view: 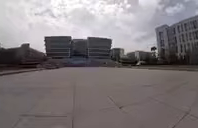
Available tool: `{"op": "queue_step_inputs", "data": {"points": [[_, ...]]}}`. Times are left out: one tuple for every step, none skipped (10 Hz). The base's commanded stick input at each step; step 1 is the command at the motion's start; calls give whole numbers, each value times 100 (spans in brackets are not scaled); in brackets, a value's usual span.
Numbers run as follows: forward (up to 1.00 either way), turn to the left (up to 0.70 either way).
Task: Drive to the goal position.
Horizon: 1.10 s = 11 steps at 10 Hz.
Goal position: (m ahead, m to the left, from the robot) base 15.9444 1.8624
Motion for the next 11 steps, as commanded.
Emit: {"op": "queue_step_inputs", "data": {"points": [[68,0],[68,0],[68,0],[68,0],[68,0],[68,0],[68,0],[68,0],[68,0],[68,0],[68,0]]}}
